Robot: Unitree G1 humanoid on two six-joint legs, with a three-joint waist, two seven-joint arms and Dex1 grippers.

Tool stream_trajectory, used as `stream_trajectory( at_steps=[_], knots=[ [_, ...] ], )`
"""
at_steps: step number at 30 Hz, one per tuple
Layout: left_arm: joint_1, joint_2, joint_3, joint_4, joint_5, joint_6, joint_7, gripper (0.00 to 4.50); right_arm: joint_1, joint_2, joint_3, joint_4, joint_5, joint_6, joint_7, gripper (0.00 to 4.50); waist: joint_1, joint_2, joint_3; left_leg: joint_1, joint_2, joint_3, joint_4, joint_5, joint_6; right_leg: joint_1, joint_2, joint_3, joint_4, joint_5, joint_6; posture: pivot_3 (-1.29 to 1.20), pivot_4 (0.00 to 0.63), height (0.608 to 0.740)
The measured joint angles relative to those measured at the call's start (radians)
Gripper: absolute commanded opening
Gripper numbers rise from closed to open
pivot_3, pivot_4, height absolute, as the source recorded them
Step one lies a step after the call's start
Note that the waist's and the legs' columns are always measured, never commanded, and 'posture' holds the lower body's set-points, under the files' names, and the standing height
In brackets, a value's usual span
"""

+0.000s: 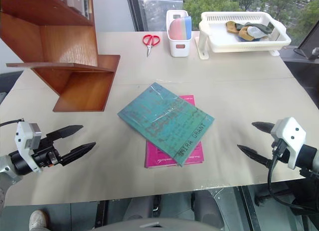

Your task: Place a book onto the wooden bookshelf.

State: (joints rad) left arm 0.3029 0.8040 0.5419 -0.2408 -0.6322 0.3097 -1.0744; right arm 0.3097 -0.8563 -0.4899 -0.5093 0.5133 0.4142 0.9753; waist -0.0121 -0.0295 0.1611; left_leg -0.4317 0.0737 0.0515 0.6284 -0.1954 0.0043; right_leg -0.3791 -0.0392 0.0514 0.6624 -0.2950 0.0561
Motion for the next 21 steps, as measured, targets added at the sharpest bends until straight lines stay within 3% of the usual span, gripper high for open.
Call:
stream_trajectory(
  at_steps=[16, 21],
  knots=[
    [-0.103, -0.004, -0.086, -0.045, -0.024, 0.063, 0.011, 4.47, -0.107, 0.028, 0.055, -0.066, 0.049, 0.084, -0.100, 4.50, 0.000, 0.000, 0.000, 0.000, 0.000, 0.000, 0.001, 0.000, 0.000, 0.000, 0.002, 0.000, 0.001, 0.002, 0.003, 0.00, 0.150, 0.740],
    [-0.120, -0.015, -0.123, -0.126, -0.232, 0.358, 0.155, 4.47, -0.136, 0.073, 0.105, -0.138, 0.077, 0.011, -0.067, 4.50, -0.001, 0.000, 0.000, 0.000, 0.001, -0.001, 0.002, 0.000, 0.000, 0.001, 0.002, 0.000, 0.001, 0.002, 0.004, 0.00, 0.150, 0.740]
  ],
)
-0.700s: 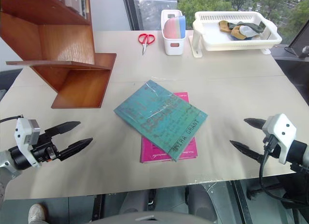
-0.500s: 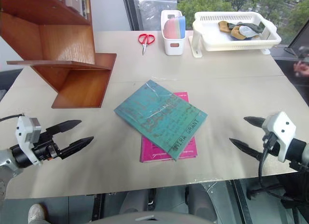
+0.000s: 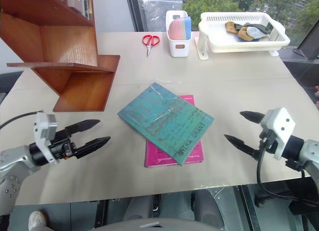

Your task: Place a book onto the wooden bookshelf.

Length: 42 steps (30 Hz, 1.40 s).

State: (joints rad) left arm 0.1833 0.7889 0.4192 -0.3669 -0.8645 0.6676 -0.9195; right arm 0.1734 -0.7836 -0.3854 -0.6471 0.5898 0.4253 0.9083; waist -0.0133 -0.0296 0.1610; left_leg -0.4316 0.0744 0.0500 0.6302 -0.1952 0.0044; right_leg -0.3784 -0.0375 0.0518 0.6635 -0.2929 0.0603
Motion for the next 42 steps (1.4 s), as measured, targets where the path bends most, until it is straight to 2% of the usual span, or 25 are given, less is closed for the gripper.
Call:
stream_trajectory(
  at_steps=[5, 6, 9, 13, 20, 31, 42],
  knots=[
    [-0.042, -0.043, 0.000, -0.024, -0.318, 0.292, 0.246, 4.47, -0.014, 0.025, 0.082, -0.038, 0.004, -0.080, 0.040, 4.50, 0.001, 0.000, 0.000, 0.000, 0.000, -0.002, 0.002, 0.000, 0.000, 0.000, 0.000, 0.000, 0.001, 0.000, 0.000, 0.00, 0.150, 0.740],
    [-0.051, -0.050, -0.001, -0.023, -0.339, 0.308, 0.268, 4.47, -0.020, 0.027, 0.093, -0.038, 0.004, -0.084, 0.043, 4.50, 0.001, 0.000, 0.000, 0.000, 0.000, -0.002, 0.002, 0.000, 0.000, 0.000, 0.000, 0.000, 0.002, 0.000, 0.000, 0.00, 0.150, 0.740],
    [-0.094, -0.089, -0.051, 0.005, -0.532, 0.410, 0.456, 4.47, -0.051, 0.047, 0.150, -0.044, 0.005, -0.119, 0.061, 4.50, 0.001, 0.000, 0.000, 0.000, 0.000, -0.003, 0.003, 0.000, 0.000, 0.001, 0.000, 0.000, 0.002, 0.000, 0.000, 0.00, 0.150, 0.740],
    [-0.118, -0.152, -0.136, 0.052, -0.762, 0.434, 0.710, 4.47, -0.075, 0.063, 0.187, -0.056, 0.063, -0.139, 0.098, 4.50, 0.002, 0.000, 0.000, 0.000, 0.000, -0.004, 0.004, 0.000, 0.000, 0.001, 0.000, 0.000, 0.003, 0.000, 0.000, 0.00, 0.150, 0.740],
    [-0.147, -0.183, -0.205, 0.127, -0.995, 0.365, 0.940, 4.47, -0.084, 0.063, 0.214, -0.074, 0.116, -0.147, 0.118, 4.50, 0.003, 0.000, 0.000, 0.001, -0.001, -0.002, 0.004, 0.000, 0.000, 0.001, 0.001, 0.001, 0.004, 0.000, 0.000, 0.00, 0.150, 0.740],
    [-0.230, -0.322, -0.240, 0.290, -1.046, 0.294, 1.000, 4.47, -0.065, 0.057, 0.220, -0.074, 0.085, -0.169, 0.107, 4.50, 0.008, 0.003, -0.003, 0.001, -0.001, -0.001, 0.005, 0.000, 0.000, 0.001, 0.001, 0.000, 0.004, 0.000, 0.000, 0.00, 0.150, 0.740],
    [-0.259, -0.386, -0.250, 0.341, -1.045, 0.300, 1.012, 4.47, -0.029, 0.032, 0.176, -0.098, 0.083, -0.167, 0.081, 4.50, 0.025, 0.013, -0.013, 0.001, -0.002, -0.001, 0.006, 0.000, 0.000, 0.002, 0.001, 0.001, 0.004, 0.000, -0.001, 0.00, 0.150, 0.740]
  ],
)
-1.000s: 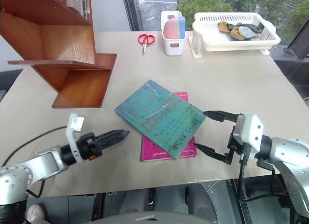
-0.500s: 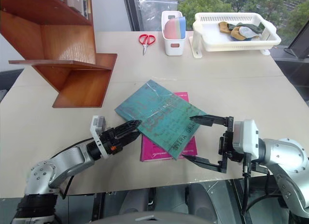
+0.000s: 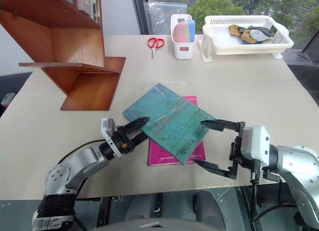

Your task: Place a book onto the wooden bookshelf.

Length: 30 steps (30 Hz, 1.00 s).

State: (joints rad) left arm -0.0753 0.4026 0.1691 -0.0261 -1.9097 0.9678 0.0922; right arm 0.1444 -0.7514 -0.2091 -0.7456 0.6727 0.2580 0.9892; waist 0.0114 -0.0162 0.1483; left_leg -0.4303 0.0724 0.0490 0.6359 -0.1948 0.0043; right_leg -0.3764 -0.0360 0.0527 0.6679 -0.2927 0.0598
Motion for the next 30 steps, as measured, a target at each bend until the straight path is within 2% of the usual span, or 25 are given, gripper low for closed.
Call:
stream_trajectory(
  at_steps=[3, 7, 9, 10, 14, 19, 24, 27, 28, 30],
  knots=[
    [-0.002, -0.006, -0.002, 0.005, 0.002, 0.007, 0.002, 3.50, 0.004, -0.003, -0.001, -0.010, 0.001, 0.003, -0.016, 4.50, 0.002, 0.001, -0.001, 0.000, 0.000, 0.000, 0.000, 0.000, 0.000, 0.000, 0.000, 0.000, 0.000, 0.000, 0.000, 0.00, 0.150, 0.740],
    [-0.011, -0.011, -0.002, 0.018, 0.001, 0.012, 0.001, 1.56, 0.005, -0.007, -0.001, -0.023, 0.002, 0.009, -0.031, 4.50, 0.003, 0.002, -0.002, 0.000, 0.000, 0.000, 0.000, 0.000, 0.000, 0.000, 0.000, 0.000, 0.000, -0.002, -0.003, 0.00, 0.150, 0.740],
    [-0.018, -0.011, 0.000, 0.028, -0.001, 0.018, -0.002, 0.77, 0.005, -0.007, -0.001, -0.023, 0.001, 0.012, -0.039, 4.50, 0.003, 0.002, -0.002, 0.000, 0.000, 0.000, 0.000, 0.000, 0.000, 0.000, 0.000, 0.000, 0.000, -0.002, -0.003, 0.00, 0.150, 0.740],
    [-0.020, -0.011, 0.001, 0.031, -0.003, 0.019, -0.003, 0.52, 0.004, -0.007, -0.001, -0.023, 0.001, 0.013, -0.040, 4.50, 0.003, 0.002, -0.002, 0.000, 0.000, -0.001, 0.000, 0.000, 0.000, 0.000, 0.000, 0.000, 0.000, -0.002, -0.003, 0.00, 0.150, 0.740],
    [-0.024, -0.010, 0.014, 0.037, -0.016, 0.024, -0.002, 0.48, -0.008, -0.005, 0.009, -0.022, -0.004, 0.013, -0.056, 4.50, 0.003, 0.002, -0.002, 0.000, 0.000, -0.001, 0.001, 0.000, 0.000, 0.000, 0.000, 0.000, 0.000, -0.002, -0.004, 0.00, 0.150, 0.740],
    [-0.024, 0.041, 0.062, 0.037, -0.037, 0.058, -0.025, 0.48, -0.034, 0.017, 0.051, -0.019, -0.025, 0.010, -0.068, 4.50, -0.001, 0.000, -0.001, -0.001, 0.001, -0.001, 0.001, 0.000, 0.000, -0.001, 0.001, 0.000, 0.000, -0.002, -0.004, 0.00, 0.150, 0.740],
    [-0.121, 0.164, 0.108, 0.020, -0.026, 0.095, -0.106, 0.48, -0.070, 0.033, 0.083, 0.004, -0.039, 0.002, -0.070, 4.50, 0.003, -0.004, 0.002, -0.002, 0.001, -0.001, 0.001, 0.000, 0.000, -0.001, 0.001, -0.001, -0.001, -0.002, -0.004, 0.00, 0.150, 0.740],
    [-0.247, 0.247, 0.084, -0.073, 0.142, 0.100, -0.231, 0.48, -0.088, 0.052, 0.094, 0.021, -0.048, -0.002, -0.074, 4.50, 0.006, -0.008, 0.004, -0.003, 0.000, -0.002, 0.000, 0.000, 0.000, -0.001, 0.001, -0.002, -0.003, -0.002, -0.004, 0.00, 0.150, 0.740],
    [-0.328, 0.292, 0.045, -0.148, 0.279, 0.071, -0.313, 0.48, -0.095, 0.061, 0.095, 0.021, -0.047, -0.003, -0.079, 4.50, 0.007, -0.009, 0.005, -0.003, 0.000, -0.002, 0.000, 0.000, 0.000, -0.001, 0.001, -0.002, -0.004, -0.002, -0.004, 0.00, 0.150, 0.740],
    [-0.418, 0.311, 0.018, -0.216, 0.391, 0.039, -0.382, 0.48, -0.097, 0.065, 0.091, 0.018, -0.042, -0.003, -0.085, 4.50, 0.004, -0.008, 0.004, -0.003, -0.001, 0.001, -0.001, 0.000, 0.000, 0.000, 0.001, 0.001, -0.005, -0.002, -0.003, 0.00, 0.150, 0.740]
  ],
)
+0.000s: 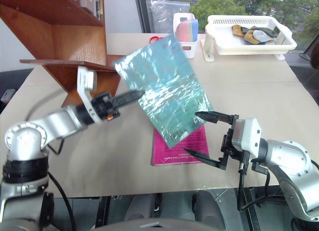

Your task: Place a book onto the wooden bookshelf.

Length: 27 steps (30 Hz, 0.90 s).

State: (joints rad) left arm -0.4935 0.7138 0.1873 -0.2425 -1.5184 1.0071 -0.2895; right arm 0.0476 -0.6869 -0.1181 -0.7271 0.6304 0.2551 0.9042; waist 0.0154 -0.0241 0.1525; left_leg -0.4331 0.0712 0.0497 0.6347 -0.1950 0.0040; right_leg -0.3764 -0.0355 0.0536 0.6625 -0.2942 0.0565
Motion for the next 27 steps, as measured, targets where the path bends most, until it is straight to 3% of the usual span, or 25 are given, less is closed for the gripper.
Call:
stream_trajectory(
  at_steps=[4, 6, 9, 11, 13, 16, 21, 27],
  knots=[
    [-0.154, 0.031, -0.077, -0.072, 0.221, -0.091, -0.134, 0.48, 0.017, 0.007, -0.019, -0.014, 0.021, 0.001, -0.021, 4.50, -0.005, 0.000, 0.001, 0.000, 0.002, -0.002, -0.002, 0.000, 0.000, -0.002, 0.002, -0.001, 0.000, 0.002, 0.003, 0.00, 0.150, 0.740],
    [-0.266, 0.199, -0.253, -0.129, 0.623, -0.329, -0.321, 0.48, 0.028, 0.012, -0.021, -0.016, 0.021, 0.000, -0.033, 4.50, -0.007, -0.001, 0.003, 0.000, 0.002, -0.001, -0.006, 0.001, -0.001, -0.003, 0.005, 0.000, -0.001, 0.001, 0.003, 0.00, 0.150, 0.740],
    [-0.370, 0.288, -0.346, -0.118, 0.971, -0.579, -0.431, 0.48, 0.025, 0.031, -0.016, -0.010, 0.013, -0.007, -0.041, 4.50, -0.004, 0.003, 0.003, 0.001, 0.002, 0.001, -0.007, 0.000, -0.001, -0.003, 0.004, 0.001, -0.002, 0.001, 0.003, 0.00, 0.150, 0.740],
    [-0.561, 0.371, -0.422, 0.028, 1.277, -0.868, -0.592, 0.48, -0.013, 0.067, 0.008, 0.029, -0.006, -0.046, -0.036, 4.50, -0.001, -0.001, 0.007, -0.001, 0.002, 0.001, -0.006, 0.000, -0.001, -0.003, 0.004, 0.001, -0.003, 0.001, 0.003, 0.00, 0.150, 0.740],
    [-0.594, 0.386, -0.424, 0.062, 1.313, -0.919, -0.643, 0.48, -0.021, 0.071, 0.019, 0.048, -0.012, -0.055, -0.029, 4.50, -0.002, -0.001, 0.007, -0.001, 0.002, 0.001, -0.005, 0.000, -0.001, -0.003, 0.003, 0.001, -0.002, 0.001, 0.004, 0.00, 0.150, 0.740],
    [-0.704, 0.442, -0.457, 0.176, 1.381, -0.964, -0.866, 0.48, -0.089, 0.106, 0.058, 0.139, -0.032, -0.098, 0.010, 4.50, -0.006, -0.003, 0.010, -0.001, 0.003, 0.001, -0.004, 0.000, -0.001, -0.003, 0.004, 0.000, -0.001, 0.001, 0.004, 0.00, 0.150, 0.740],
    [-0.820, 0.526, -0.463, 0.225, 1.441, -0.817, -1.076, 0.48, -0.167, 0.138, 0.102, 0.248, -0.055, -0.151, 0.065, 4.50, -0.007, -0.002, 0.017, -0.001, 0.003, 0.000, -0.003, 0.000, 0.000, -0.003, 0.004, 0.000, 0.000, 0.001, 0.004, 0.00, 0.150, 0.740],
    [-0.795, 0.619, -0.446, 0.204, 1.540, -0.754, -1.163, 0.48, -0.235, 0.177, 0.143, 0.345, -0.074, -0.197, 0.120, 4.50, -0.007, -0.002, 0.020, -0.001, 0.003, 0.000, -0.002, 0.000, 0.000, -0.003, 0.004, 0.000, 0.001, 0.000, 0.005, 0.00, 0.150, 0.740]
  ],
)
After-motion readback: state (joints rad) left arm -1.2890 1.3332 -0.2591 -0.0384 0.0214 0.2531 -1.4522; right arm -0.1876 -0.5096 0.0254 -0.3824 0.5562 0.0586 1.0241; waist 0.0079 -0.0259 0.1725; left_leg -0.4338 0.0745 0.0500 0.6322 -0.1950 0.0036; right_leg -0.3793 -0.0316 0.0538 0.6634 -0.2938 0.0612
